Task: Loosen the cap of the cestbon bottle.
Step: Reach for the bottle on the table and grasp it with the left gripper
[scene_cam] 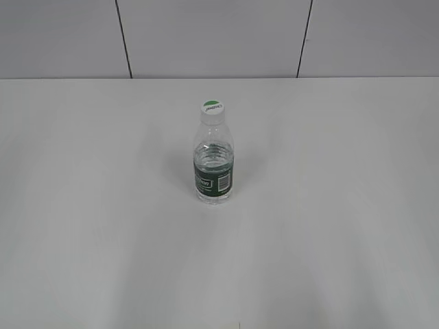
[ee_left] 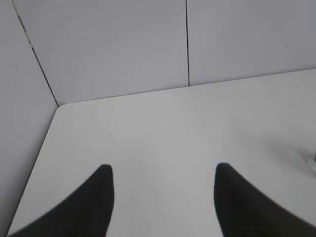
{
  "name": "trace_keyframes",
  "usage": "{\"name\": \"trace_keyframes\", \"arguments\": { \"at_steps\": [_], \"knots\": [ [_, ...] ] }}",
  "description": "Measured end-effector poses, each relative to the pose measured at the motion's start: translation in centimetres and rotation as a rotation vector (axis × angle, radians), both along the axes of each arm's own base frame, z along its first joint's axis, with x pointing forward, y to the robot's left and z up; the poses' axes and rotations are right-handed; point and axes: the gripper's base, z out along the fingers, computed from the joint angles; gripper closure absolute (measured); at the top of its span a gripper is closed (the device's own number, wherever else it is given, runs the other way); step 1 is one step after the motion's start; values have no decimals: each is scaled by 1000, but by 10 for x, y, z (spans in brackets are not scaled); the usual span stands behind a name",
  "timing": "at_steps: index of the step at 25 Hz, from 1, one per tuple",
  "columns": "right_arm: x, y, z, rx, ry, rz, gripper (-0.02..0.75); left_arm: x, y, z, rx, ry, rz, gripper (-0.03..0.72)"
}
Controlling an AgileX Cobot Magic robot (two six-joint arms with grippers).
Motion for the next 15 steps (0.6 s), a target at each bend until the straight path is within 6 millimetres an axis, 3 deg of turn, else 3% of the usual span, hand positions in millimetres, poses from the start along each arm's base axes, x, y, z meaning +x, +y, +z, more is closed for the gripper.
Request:
{"name": "trace_keyframes", "arguments": {
  "at_steps": [10, 15],
  "knots": [
    [0, 0, 0, 0, 0, 0, 169, 65, -1, 9, 1, -49, -4, 287],
    [0, 0, 0, 0, 0, 0, 169, 92, -1, 5, 1, -37, -5, 287]
  ]
}}
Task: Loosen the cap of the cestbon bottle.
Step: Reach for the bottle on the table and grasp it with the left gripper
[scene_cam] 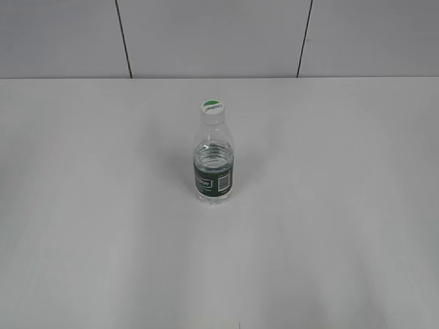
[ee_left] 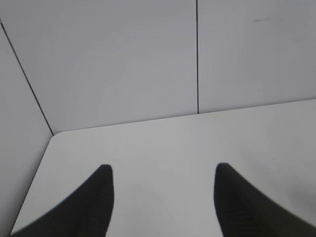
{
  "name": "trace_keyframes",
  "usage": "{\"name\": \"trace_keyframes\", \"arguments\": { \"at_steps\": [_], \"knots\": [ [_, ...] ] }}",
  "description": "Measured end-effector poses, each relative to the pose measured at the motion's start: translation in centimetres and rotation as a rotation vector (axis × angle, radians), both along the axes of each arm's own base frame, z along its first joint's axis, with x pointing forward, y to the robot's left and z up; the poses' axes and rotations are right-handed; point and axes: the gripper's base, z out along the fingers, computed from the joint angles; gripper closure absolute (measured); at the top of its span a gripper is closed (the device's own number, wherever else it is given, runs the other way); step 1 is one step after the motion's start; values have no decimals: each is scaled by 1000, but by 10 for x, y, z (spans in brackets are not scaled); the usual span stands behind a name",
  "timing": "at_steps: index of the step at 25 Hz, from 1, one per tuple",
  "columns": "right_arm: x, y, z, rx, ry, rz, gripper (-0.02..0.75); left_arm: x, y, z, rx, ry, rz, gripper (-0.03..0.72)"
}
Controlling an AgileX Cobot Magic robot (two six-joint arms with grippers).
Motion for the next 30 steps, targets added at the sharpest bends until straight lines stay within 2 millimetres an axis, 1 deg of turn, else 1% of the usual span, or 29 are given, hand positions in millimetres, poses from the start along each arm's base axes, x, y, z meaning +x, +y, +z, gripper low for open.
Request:
{"name": "trace_keyframes", "arguments": {
  "at_steps": [8, 10, 11, 21, 25, 30],
  "knots": [
    [0, 0, 0, 0, 0, 0, 169, 30, 0, -7, 0, -12, -2, 287],
    [0, 0, 0, 0, 0, 0, 169, 38, 0, -10, 0, -6, -2, 287],
    [0, 0, 0, 1, 0, 0, 169, 47, 0, -16, 2, 16, -3, 287],
    [0, 0, 0, 1, 0, 0, 169, 81, -1, -30, 11, -28, -12, 287],
    [0, 0, 0, 1, 0, 0, 169, 94, -10, -39, 10, -34, -52, 287],
    [0, 0, 0, 1, 0, 0, 169, 110, -32, -54, 33, -36, -152, 287]
  ]
}}
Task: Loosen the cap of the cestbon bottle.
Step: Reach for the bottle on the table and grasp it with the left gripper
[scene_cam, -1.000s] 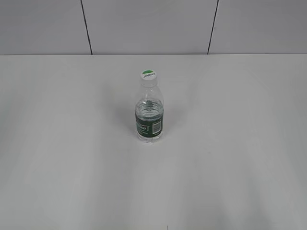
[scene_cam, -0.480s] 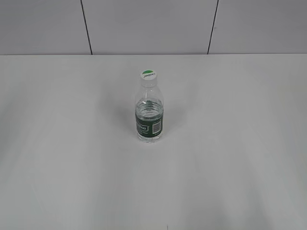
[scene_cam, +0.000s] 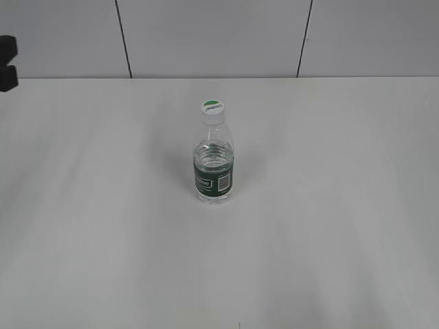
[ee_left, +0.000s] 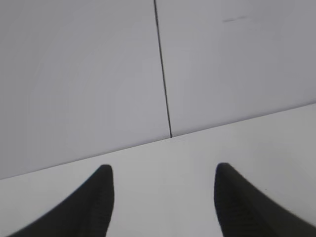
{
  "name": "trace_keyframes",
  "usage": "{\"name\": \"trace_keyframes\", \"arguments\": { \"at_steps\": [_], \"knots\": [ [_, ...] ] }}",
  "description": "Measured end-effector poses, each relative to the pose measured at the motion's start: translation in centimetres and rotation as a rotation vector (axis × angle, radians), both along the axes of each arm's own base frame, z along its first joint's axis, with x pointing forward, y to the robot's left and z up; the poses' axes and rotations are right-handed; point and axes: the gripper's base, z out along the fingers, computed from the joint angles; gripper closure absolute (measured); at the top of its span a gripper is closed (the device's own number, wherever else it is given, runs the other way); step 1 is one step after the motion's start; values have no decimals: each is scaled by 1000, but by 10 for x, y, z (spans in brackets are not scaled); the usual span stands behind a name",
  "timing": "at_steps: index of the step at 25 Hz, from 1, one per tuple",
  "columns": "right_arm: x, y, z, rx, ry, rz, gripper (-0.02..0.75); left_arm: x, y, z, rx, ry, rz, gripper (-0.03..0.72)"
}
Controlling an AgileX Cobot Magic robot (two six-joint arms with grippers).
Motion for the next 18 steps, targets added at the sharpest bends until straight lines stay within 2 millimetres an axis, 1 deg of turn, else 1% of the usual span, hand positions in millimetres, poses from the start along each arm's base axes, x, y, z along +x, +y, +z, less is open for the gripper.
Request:
{"name": "trace_keyframes", "arguments": {
  "at_steps": [3, 7, 16, 18],
  "knots": [
    [0, 0, 0, -1, 0, 0, 169, 9, -8, -10, 10, 6, -35, 287],
    [0, 0, 0, -1, 0, 0, 169, 18, -11, -23, -5, 25, -41, 287],
    [0, 0, 0, -1, 0, 0, 169, 21, -13, -25, -20, 1, -44, 287],
    [0, 0, 0, -1, 0, 0, 169, 23, -13, -28, -19, 11, -43, 287]
  ]
}}
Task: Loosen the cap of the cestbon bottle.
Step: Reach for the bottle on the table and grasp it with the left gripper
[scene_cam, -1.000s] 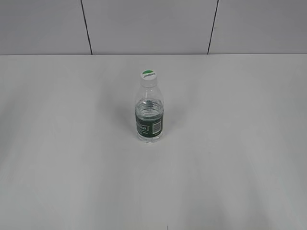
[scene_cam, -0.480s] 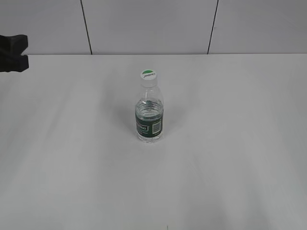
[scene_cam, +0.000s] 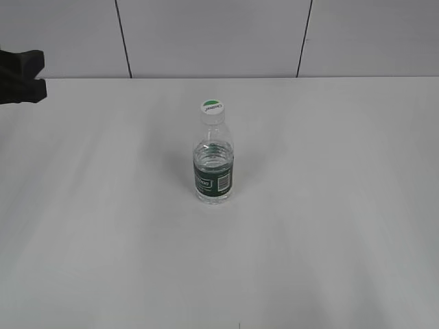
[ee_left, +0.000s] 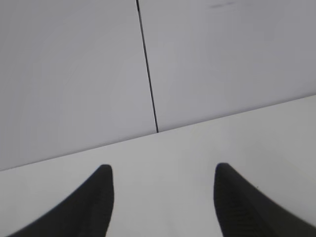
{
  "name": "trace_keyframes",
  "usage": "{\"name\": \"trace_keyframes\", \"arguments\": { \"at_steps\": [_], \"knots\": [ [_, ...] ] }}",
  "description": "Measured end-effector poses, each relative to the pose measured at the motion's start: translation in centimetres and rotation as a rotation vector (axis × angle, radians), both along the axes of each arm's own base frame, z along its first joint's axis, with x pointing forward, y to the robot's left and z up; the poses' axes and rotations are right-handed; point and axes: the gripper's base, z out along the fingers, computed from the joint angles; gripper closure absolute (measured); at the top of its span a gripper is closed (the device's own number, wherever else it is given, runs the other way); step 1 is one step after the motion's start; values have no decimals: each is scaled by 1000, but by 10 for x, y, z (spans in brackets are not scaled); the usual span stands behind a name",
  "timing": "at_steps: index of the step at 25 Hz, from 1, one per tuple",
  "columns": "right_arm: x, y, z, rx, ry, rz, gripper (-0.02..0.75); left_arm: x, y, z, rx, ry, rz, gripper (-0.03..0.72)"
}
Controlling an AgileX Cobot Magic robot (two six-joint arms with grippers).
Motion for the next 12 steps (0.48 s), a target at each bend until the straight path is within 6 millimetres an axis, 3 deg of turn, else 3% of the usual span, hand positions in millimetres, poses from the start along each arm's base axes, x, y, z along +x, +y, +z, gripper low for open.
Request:
{"name": "trace_keyframes", "arguments": {
  "at_steps": [12],
  "knots": [
    [0, 0, 0, 0, 0, 0, 169, 13, -3, -21, -6, 12, -4, 287]
  ]
}}
